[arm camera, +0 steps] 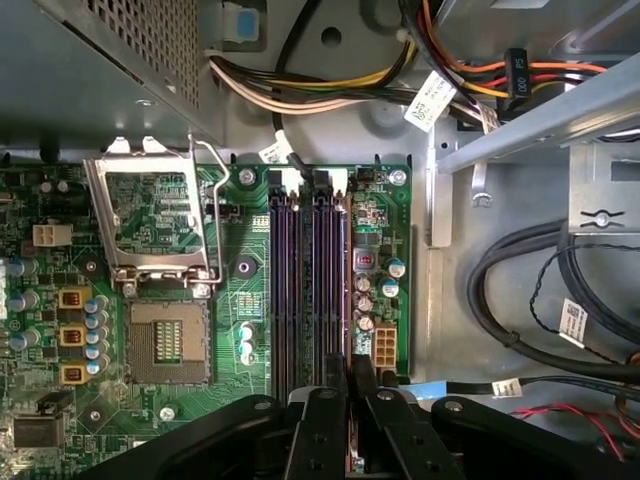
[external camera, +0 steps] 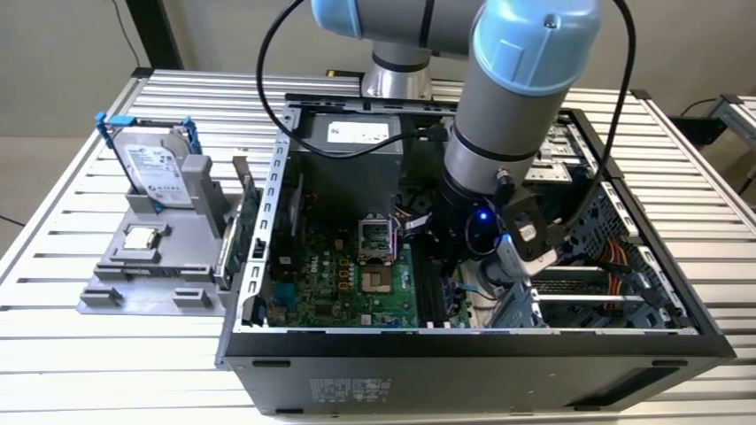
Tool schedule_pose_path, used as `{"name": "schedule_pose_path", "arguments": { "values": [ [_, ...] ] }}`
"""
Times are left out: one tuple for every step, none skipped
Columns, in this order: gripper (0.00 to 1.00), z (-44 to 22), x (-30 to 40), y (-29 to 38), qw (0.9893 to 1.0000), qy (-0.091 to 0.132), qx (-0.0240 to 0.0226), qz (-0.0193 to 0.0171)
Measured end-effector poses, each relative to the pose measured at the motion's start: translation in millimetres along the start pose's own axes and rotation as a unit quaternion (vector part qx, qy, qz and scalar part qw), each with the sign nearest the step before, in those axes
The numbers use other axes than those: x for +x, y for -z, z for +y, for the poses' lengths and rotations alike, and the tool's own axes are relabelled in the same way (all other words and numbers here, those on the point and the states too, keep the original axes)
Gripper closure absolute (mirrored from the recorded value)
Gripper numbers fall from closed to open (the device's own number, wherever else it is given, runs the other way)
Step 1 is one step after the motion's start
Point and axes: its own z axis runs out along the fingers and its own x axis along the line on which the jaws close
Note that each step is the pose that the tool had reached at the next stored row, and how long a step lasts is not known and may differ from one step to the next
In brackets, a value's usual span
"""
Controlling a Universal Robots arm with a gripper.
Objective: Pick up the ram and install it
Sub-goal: 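Insert the ram into the slot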
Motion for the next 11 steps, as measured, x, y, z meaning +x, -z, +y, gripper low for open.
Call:
{"name": "schedule_pose_path", "arguments": {
  "values": [
    [1.0,0.0,0.1,-0.2,1.0,0.001,-0.0001,0.0],
    [1.0,0.0,0.3,-0.4,1.0,0.002,-0.0001,0.0],
    [1.0,0.0,0.4,-0.7,1.0,0.002,-0.0001,0.0],
    [1.0,0.0,0.4,-0.9,1.0,0.003,-0.0001,0.0],
    [1.0,0.0,0.4,-1.2,1.0,0.003,-0.0001,0.0],
    [1.0,0.0,0.4,-1.6,1.0,0.003,-0.0001,0.0],
    [1.0,0.0,0.5,-1.9,1.0,0.003,-0.0001,0.0],
    [1.0,0.0,0.5,-2.1,1.0,0.003,0.0,0.0],
    [1.0,0.0,0.5,-2.4,1.0,0.003,0.0,0.0],
    [1.0,0.0,0.5,-2.5,1.0,0.003,0.0001,0.0],
    [1.0,0.0,0.5,-2.7,1.0,0.003,0.0,0.0]
  ]
}}
